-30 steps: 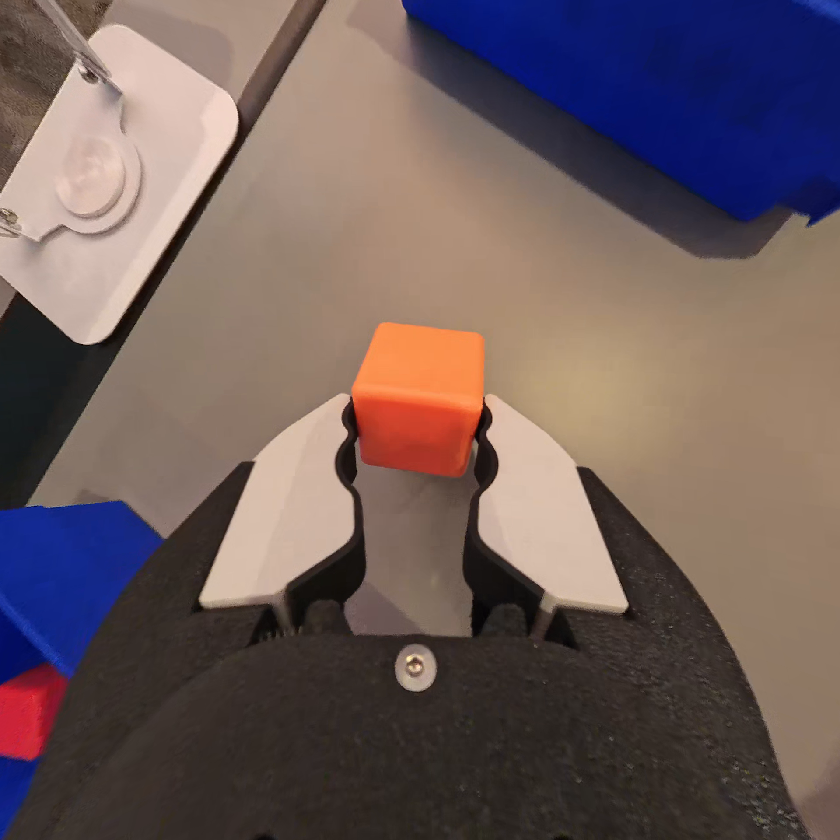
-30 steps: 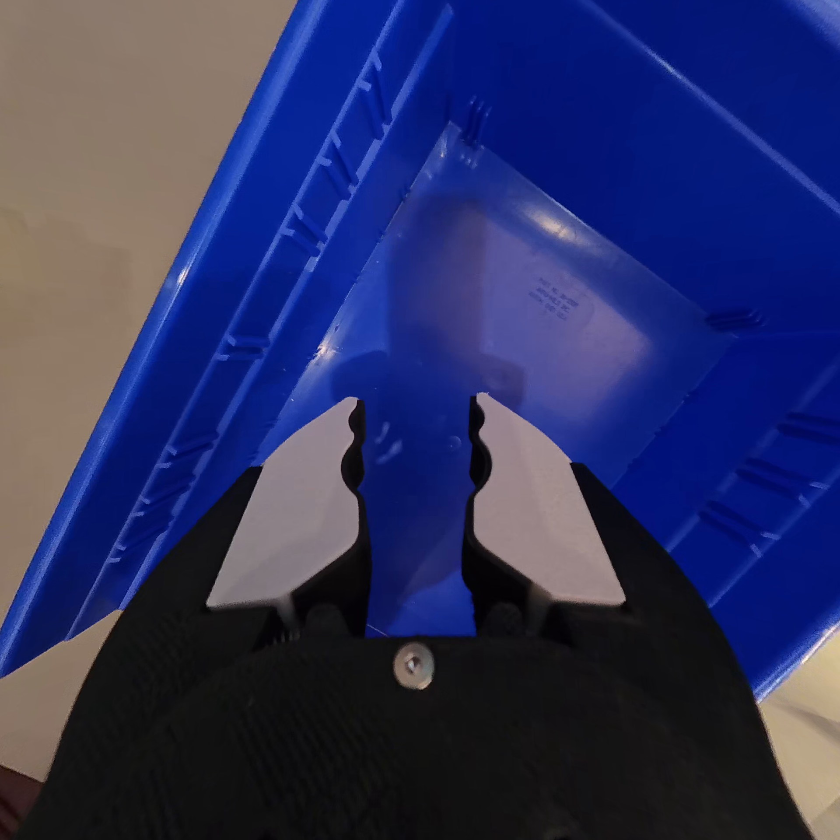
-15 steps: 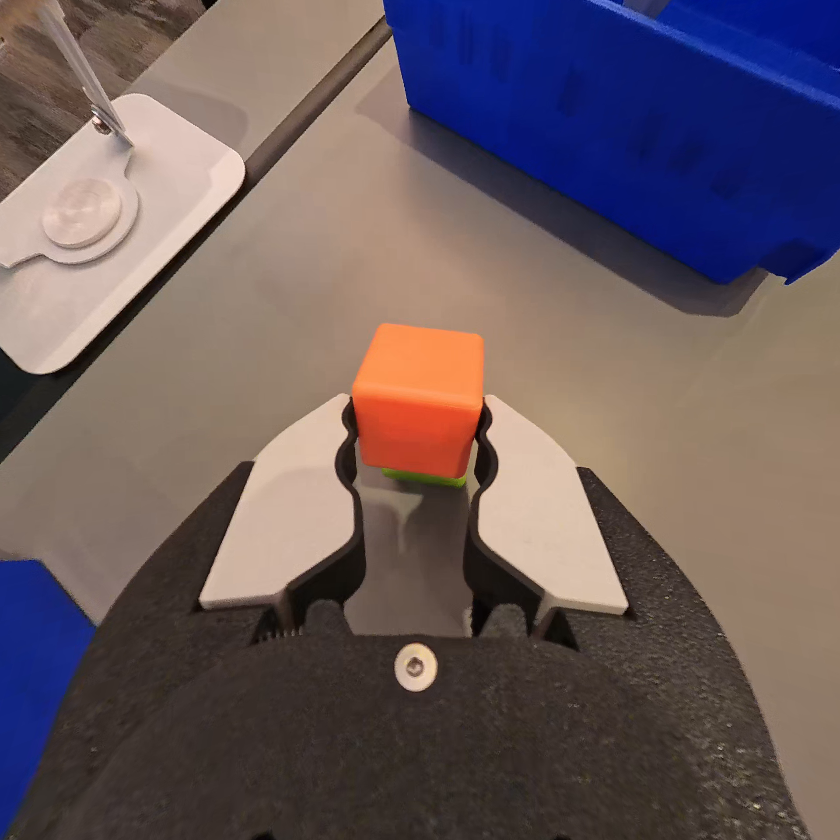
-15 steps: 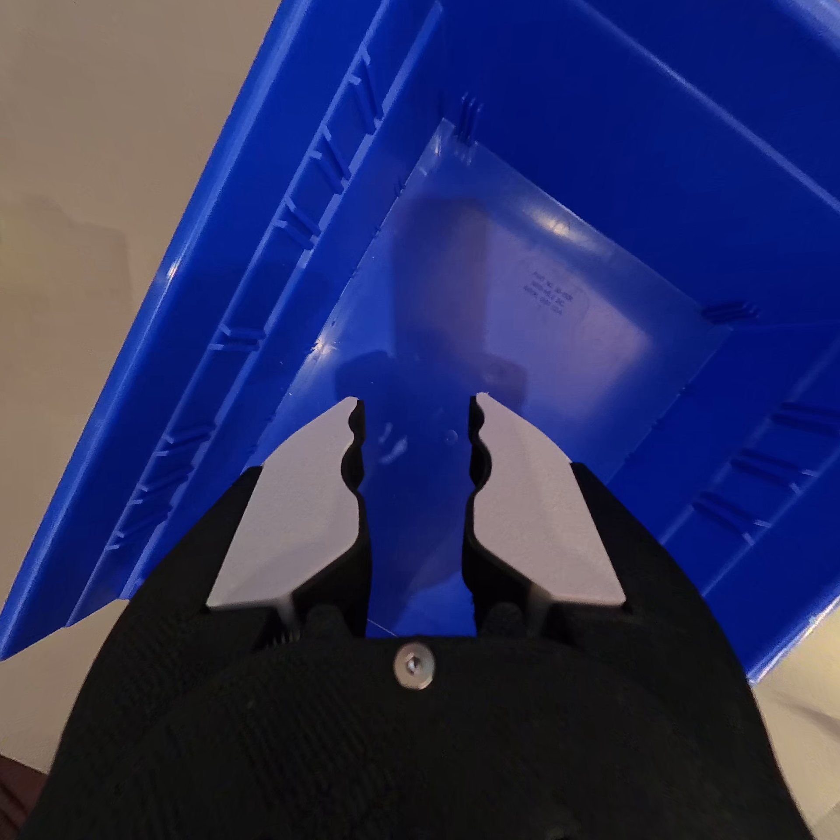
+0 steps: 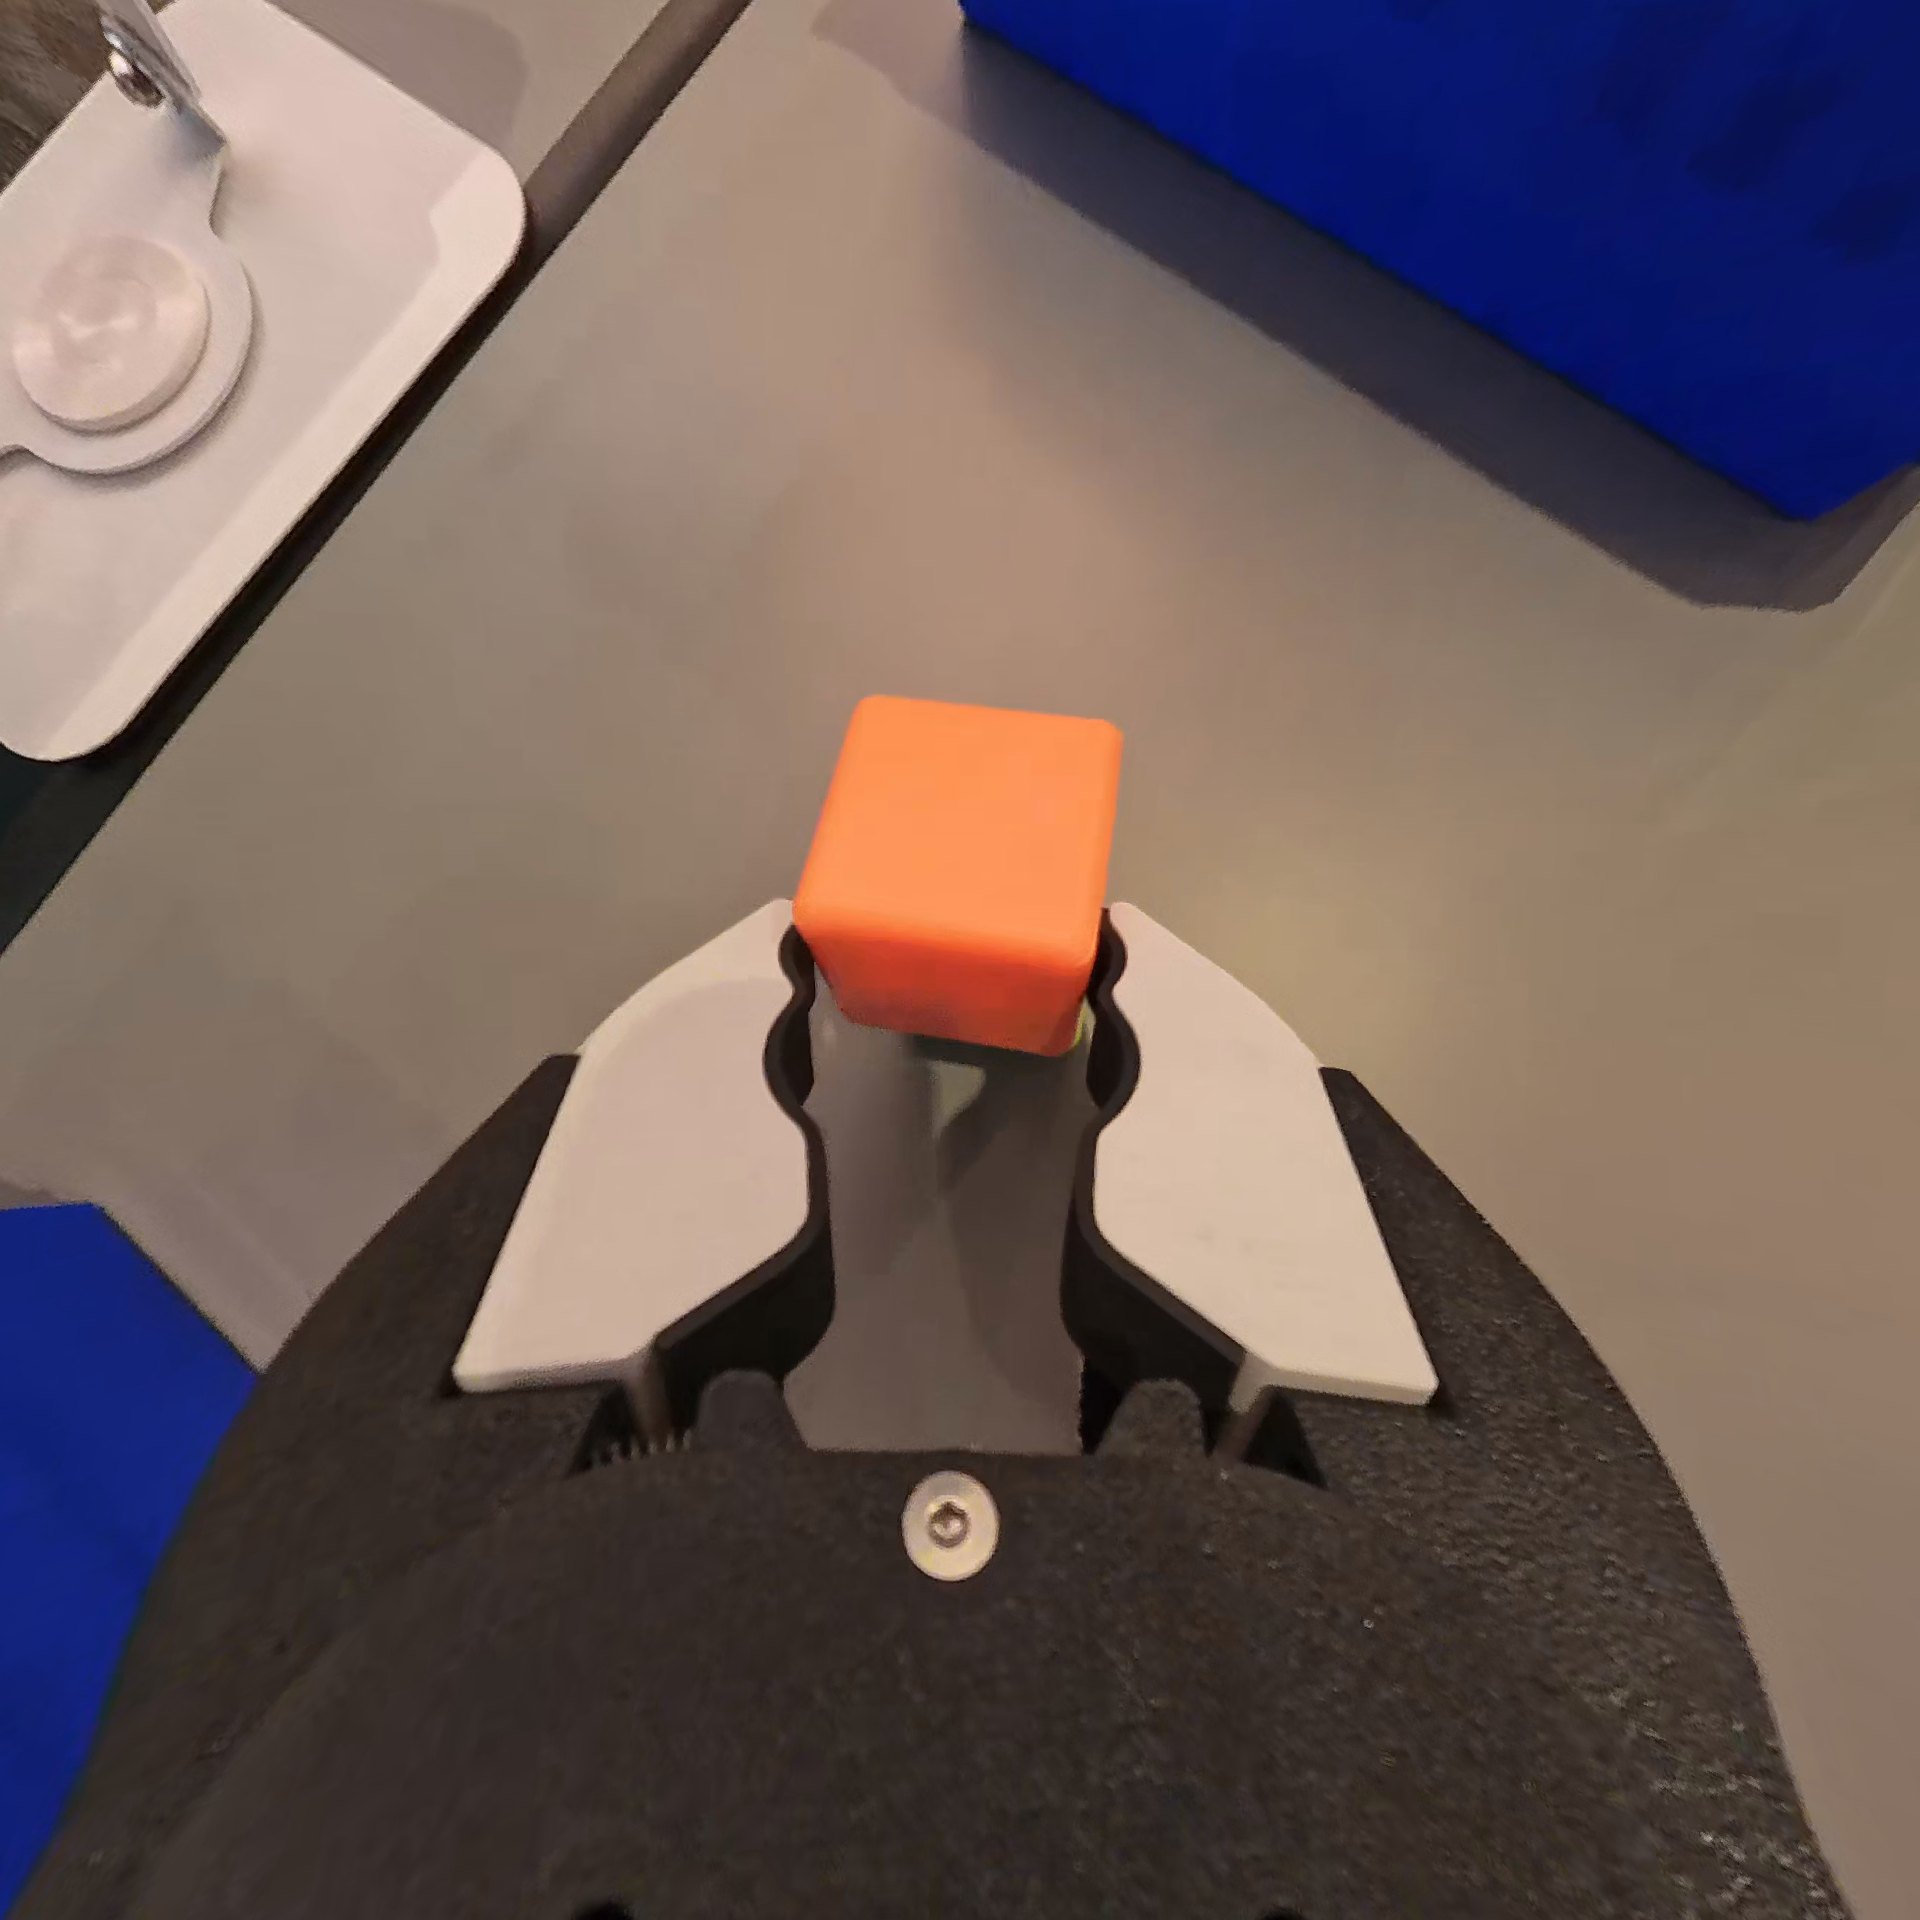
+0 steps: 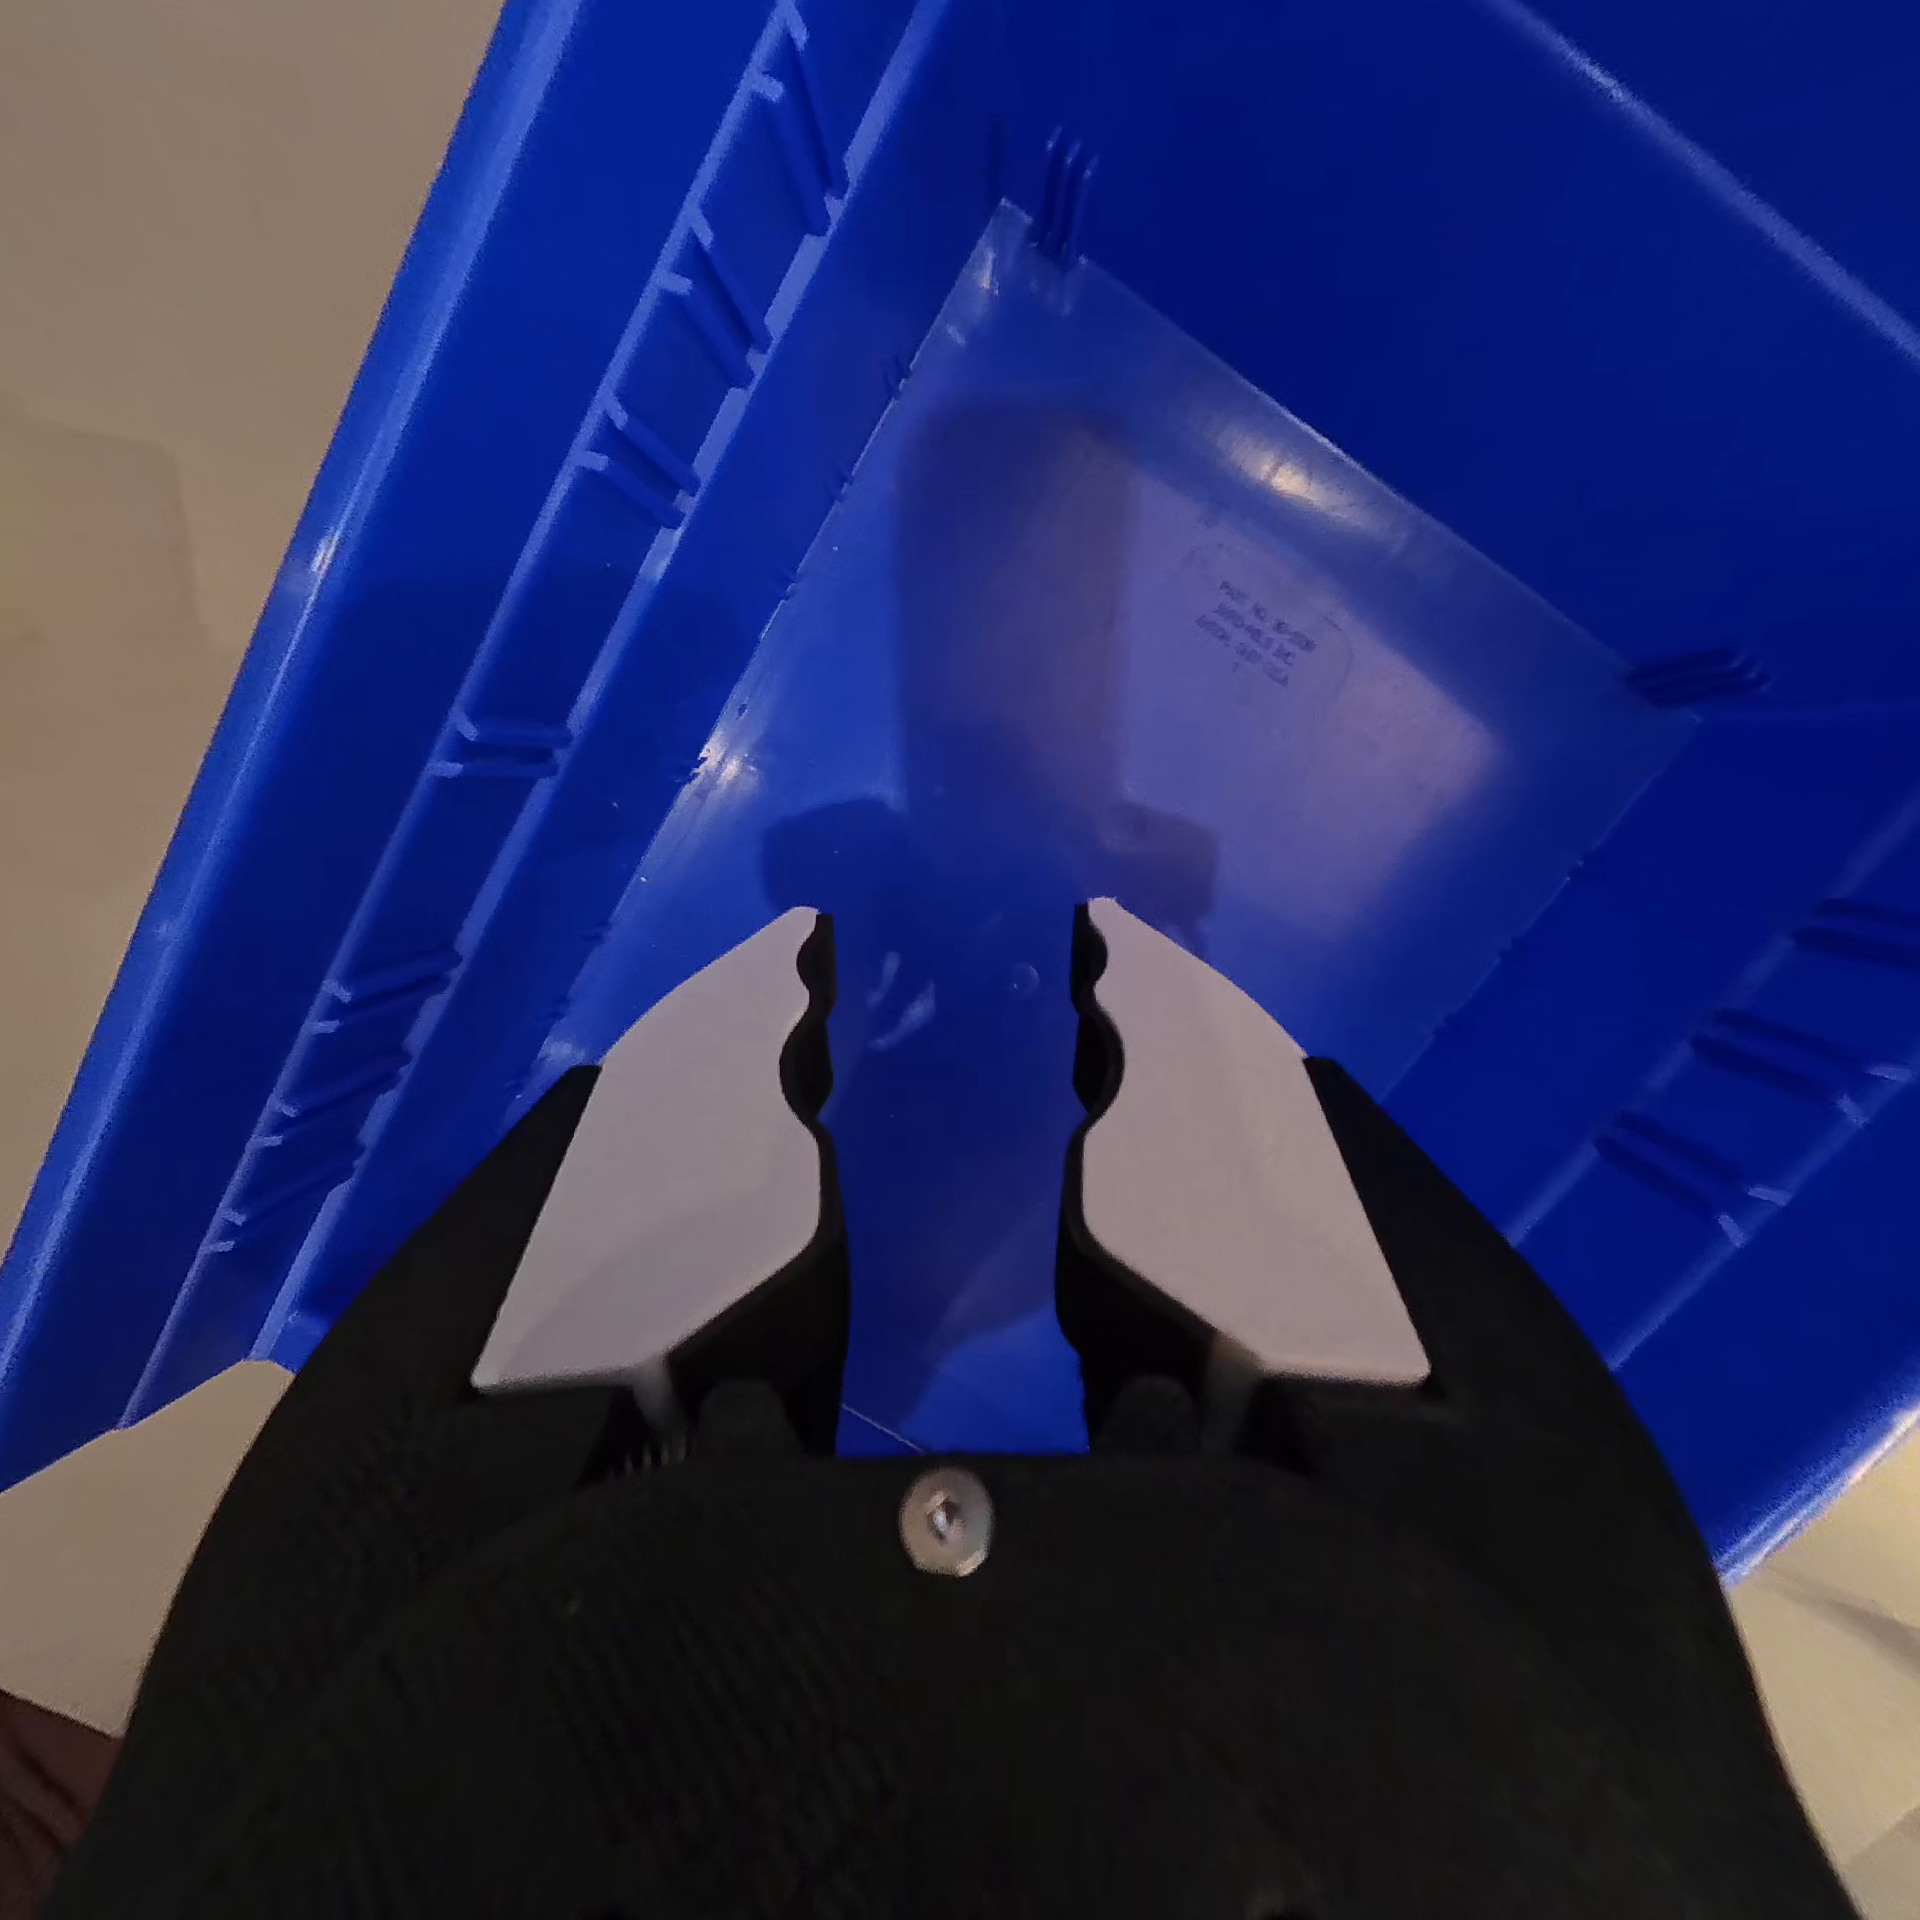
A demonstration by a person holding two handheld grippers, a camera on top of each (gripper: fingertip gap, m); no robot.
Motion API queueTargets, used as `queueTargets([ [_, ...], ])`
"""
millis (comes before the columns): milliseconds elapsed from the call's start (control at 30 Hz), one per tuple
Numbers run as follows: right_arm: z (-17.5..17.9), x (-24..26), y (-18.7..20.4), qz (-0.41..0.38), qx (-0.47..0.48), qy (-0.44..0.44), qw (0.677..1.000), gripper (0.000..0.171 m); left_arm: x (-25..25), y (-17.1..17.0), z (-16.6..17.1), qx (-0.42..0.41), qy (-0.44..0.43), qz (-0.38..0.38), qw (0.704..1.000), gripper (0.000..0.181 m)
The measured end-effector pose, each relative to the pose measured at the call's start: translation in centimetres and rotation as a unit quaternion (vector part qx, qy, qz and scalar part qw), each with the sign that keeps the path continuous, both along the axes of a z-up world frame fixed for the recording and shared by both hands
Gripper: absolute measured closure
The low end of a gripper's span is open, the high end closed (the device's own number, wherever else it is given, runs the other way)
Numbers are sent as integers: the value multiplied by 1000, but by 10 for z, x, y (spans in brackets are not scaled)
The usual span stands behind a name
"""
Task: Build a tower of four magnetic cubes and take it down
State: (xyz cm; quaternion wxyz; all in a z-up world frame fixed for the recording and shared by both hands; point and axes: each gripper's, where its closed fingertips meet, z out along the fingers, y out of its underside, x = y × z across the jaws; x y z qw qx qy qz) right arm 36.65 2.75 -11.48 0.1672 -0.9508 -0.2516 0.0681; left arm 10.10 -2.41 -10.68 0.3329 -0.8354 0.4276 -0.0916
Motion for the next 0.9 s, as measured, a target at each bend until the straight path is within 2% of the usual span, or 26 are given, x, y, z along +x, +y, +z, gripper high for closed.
queueTargets([
  [100,-2,0,-1,1,-4,-2,1000,125,-5,-3,-10,-12,35,-2,999,129],
  [233,-2,0,0,1,-4,-2,1000,125,-2,-2,-2,4,26,1,1000,129],
  [333,-2,0,0,2,-3,-2,1000,125,0,-1,41,45,-25,-8,999,127],
  [433,-2,1,0,0,-3,-1,1000,125,-20,-4,113,99,-94,0,991,123],
  [500,-2,2,1,-1,-4,-2,1000,125,-51,-3,152,128,-127,35,983,122],
  [600,-4,2,1,-2,-6,-2,1000,125,-124,13,179,185,-106,130,968,126],
  [667,-5,2,1,-2,-8,-6,1000,125,-174,28,181,222,-69,190,954,122],
  [733,-7,1,0,-2,-11,-9,1000,125,-211,44,170,221,-54,230,946,122],
  [800,-9,1,0,-1,-13,-14,1000,125,-236,60,146,174,-69,280,942,123],
  [900,-12,2,-1,-4,-18,-16,1000,125,-237,77,104,63,-127,303,942,133],
])
